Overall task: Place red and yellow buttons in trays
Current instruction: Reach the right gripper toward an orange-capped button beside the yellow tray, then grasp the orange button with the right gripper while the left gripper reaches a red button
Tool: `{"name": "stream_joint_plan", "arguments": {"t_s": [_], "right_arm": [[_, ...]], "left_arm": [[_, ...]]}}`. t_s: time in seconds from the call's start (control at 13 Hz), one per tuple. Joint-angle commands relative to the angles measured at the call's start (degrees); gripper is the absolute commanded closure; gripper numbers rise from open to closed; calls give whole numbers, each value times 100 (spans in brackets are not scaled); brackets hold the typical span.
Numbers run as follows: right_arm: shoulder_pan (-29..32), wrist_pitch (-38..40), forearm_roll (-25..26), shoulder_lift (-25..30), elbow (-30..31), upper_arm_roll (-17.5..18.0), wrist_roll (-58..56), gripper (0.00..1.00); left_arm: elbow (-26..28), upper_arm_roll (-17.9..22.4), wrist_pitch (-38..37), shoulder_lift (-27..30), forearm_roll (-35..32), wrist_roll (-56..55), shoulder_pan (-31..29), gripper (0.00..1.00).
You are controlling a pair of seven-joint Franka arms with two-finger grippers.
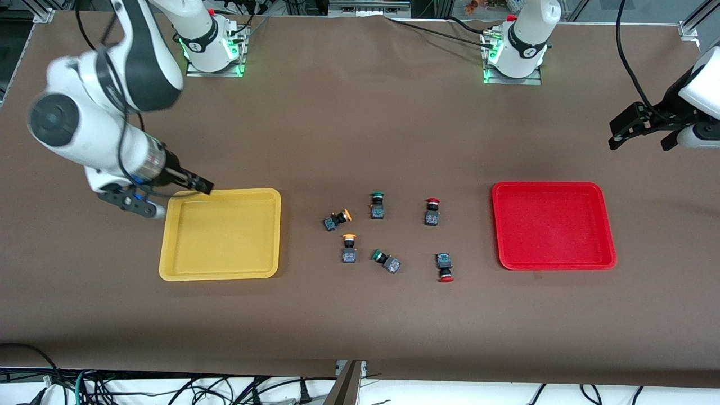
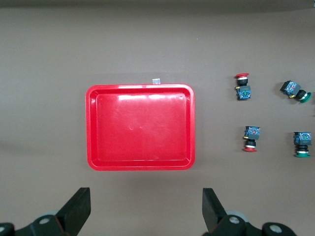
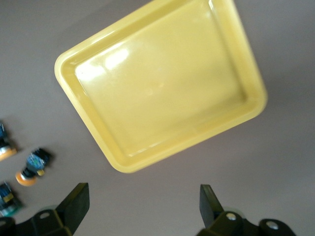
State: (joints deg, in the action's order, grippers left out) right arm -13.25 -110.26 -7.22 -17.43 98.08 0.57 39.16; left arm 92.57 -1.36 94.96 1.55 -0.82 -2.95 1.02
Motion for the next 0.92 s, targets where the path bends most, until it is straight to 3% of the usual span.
{"name": "stream_joint_plan", "arguments": {"t_s": [0.0,0.31,0.54,0.85], "right_arm": [[-351,-808,-603,-715,-166,-13,872,1],[-1238,-2400,-631,-1604,-175,-13,2391,1],[-1592,-2982,-587,-2122,-446,-30,3113,1],[-1865,-3315,-491,-2765,-983,-57,3721,1]], "left_arm": [[-213,-22,-48,-285,125,101,-6,0],[-572,-67,-48,-1163,125,127,319,0],[-643,-58,13,-2129,143,-74,1029,0],[-635,-58,1119,-3088,125,-944,1645,0]]}}
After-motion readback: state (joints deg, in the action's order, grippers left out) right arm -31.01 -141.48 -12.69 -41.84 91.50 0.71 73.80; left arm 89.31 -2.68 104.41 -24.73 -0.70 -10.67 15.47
